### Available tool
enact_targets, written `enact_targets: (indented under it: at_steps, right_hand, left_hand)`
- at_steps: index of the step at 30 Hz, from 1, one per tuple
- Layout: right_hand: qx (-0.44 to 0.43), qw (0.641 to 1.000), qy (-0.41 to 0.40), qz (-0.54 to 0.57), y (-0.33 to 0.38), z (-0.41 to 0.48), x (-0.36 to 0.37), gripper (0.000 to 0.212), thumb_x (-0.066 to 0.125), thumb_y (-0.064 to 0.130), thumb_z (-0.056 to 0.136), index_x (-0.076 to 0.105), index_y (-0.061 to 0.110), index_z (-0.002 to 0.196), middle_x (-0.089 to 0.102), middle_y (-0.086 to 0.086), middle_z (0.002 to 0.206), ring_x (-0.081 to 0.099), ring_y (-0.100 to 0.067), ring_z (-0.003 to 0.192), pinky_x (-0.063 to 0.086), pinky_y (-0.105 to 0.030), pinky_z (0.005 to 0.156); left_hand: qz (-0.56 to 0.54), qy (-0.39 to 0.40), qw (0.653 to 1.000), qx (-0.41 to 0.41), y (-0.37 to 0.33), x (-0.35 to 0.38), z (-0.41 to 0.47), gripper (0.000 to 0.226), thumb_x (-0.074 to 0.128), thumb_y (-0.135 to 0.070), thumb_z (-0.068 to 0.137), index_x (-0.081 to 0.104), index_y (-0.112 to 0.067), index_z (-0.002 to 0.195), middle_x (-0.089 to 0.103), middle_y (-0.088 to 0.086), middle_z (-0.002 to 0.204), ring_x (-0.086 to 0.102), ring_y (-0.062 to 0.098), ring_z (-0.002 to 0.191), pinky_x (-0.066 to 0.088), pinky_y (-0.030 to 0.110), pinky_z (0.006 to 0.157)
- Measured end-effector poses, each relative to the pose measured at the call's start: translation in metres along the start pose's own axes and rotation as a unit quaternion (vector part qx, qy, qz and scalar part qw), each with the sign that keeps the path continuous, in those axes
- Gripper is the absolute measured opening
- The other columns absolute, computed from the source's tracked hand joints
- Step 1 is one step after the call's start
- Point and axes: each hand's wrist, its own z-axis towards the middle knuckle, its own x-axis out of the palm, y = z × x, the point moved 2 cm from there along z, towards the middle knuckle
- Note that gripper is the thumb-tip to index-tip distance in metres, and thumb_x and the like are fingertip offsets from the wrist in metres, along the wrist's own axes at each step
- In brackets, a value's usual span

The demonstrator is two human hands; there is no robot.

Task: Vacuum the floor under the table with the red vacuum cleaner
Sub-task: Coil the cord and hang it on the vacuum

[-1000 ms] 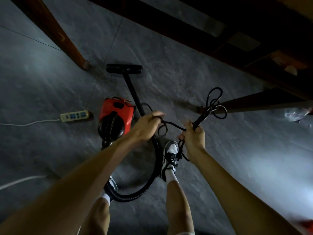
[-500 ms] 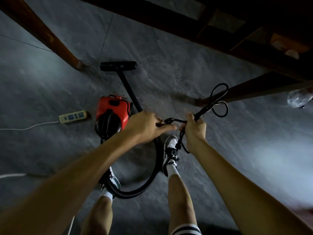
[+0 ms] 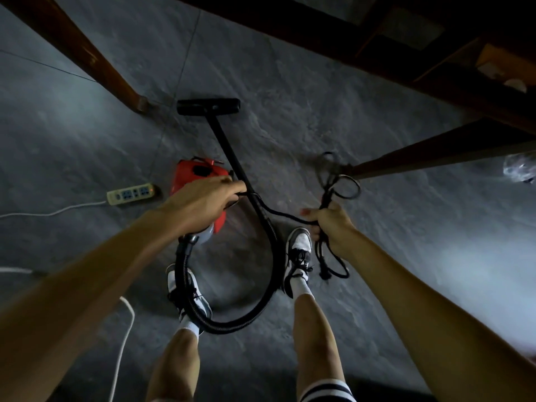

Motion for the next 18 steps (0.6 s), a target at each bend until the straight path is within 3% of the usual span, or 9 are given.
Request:
enact_targets:
  at_steps: [3,6,7,9,11,13,14,16,18]
  right_hand:
    - [0.032,0.981,0.154,-0.115,-0.002,-0.012,0.005,0.043,0.042,-0.012,0.086,0.057,0.012,0.118,0.064,-0.008,0.079,0.046,-0.015,0.046,0.039,-0.026,0.044]
    - [0.081,0.957,0.248,-0.13,-0.002,-0.021,0.02,0.037,0.035,-0.016,0.082,0.061,-0.001,0.103,0.065,-0.013,0.076,0.066,-0.022,0.059,0.051,-0.036,0.069]
    - [0.097,0.95,0.273,-0.12,-0.003,-0.024,0.028,0.035,0.033,-0.017,0.08,0.06,-0.003,0.1,0.068,-0.014,0.077,0.067,-0.024,0.06,0.051,-0.038,0.071]
    - [0.098,0.943,0.301,-0.103,-0.001,-0.027,0.04,0.035,0.033,-0.012,0.079,0.058,-0.005,0.102,0.07,-0.018,0.092,0.06,-0.023,0.056,0.044,-0.029,0.052]
    - [0.087,0.947,0.304,-0.058,0.0,-0.027,0.047,0.028,0.035,-0.001,0.078,0.056,-0.001,0.096,0.065,-0.023,0.093,0.04,-0.016,0.047,0.031,-0.021,0.039]
    - [0.09,0.949,0.302,-0.022,0.0,-0.026,0.049,0.009,0.043,0.011,0.08,0.049,0.006,0.083,0.053,-0.024,0.079,0.025,-0.013,0.044,0.024,-0.02,0.037]
    - [0.081,0.951,0.296,-0.019,-0.003,-0.024,0.05,0.009,0.048,0.016,0.084,0.047,0.008,0.08,0.049,-0.018,0.07,0.023,-0.011,0.043,0.023,-0.019,0.037]
    - [0.037,0.958,0.283,-0.037,-0.008,-0.022,0.05,0.019,0.057,0.026,0.092,0.051,0.008,0.088,0.041,-0.001,0.057,0.024,-0.009,0.042,0.022,-0.02,0.037]
    - [-0.027,0.966,0.251,-0.06,-0.012,-0.021,0.048,0.022,0.062,0.021,0.093,0.059,0.002,0.105,0.037,0.003,0.058,0.027,-0.01,0.045,0.024,-0.022,0.039]
  left_hand:
    - [0.14,-0.059,0.986,0.074,-0.003,-0.003,0.005,0.029,0.07,-0.006,0.075,0.064,-0.019,0.1,0.054,0.006,0.093,0.06,0.023,0.073,0.039,0.029,0.052]
    - [0.158,-0.048,0.982,0.09,-0.015,0.005,0.006,0.046,0.075,0.004,0.063,0.065,-0.016,0.103,0.054,0.01,0.087,0.057,0.02,0.053,0.035,0.024,0.039]
    - [0.145,-0.041,0.984,0.092,-0.022,0.008,0.007,0.045,0.072,0.004,0.066,0.064,-0.015,0.105,0.055,0.011,0.089,0.057,0.022,0.05,0.031,0.024,0.038]
    - [0.089,-0.032,0.993,0.075,-0.033,0.015,0.011,0.033,0.06,-0.002,0.079,0.06,-0.012,0.111,0.052,0.013,0.1,0.061,0.029,0.062,0.034,0.029,0.044]
    - [0.021,-0.028,0.999,0.025,-0.038,0.022,0.015,0.031,0.045,-0.012,0.088,0.056,-0.011,0.117,0.046,0.014,0.111,0.061,0.035,0.077,0.043,0.037,0.055]
    - [-0.023,-0.043,0.999,-0.011,-0.038,0.027,0.017,0.035,0.037,-0.021,0.088,0.056,-0.012,0.117,0.044,0.014,0.113,0.06,0.037,0.081,0.044,0.039,0.06]
    - [-0.043,-0.06,0.997,-0.029,-0.036,0.03,0.018,0.036,0.036,-0.022,0.087,0.057,-0.013,0.115,0.045,0.014,0.112,0.06,0.037,0.082,0.044,0.038,0.061]
    - [-0.085,-0.093,0.988,-0.086,-0.034,0.038,0.019,0.028,0.045,-0.018,0.088,0.06,-0.011,0.111,0.047,0.015,0.111,0.06,0.037,0.085,0.045,0.038,0.066]
    - [-0.117,-0.12,0.974,-0.155,-0.033,0.046,0.02,0.025,0.052,-0.02,0.089,0.063,-0.008,0.108,0.052,0.018,0.11,0.059,0.035,0.091,0.042,0.034,0.07]
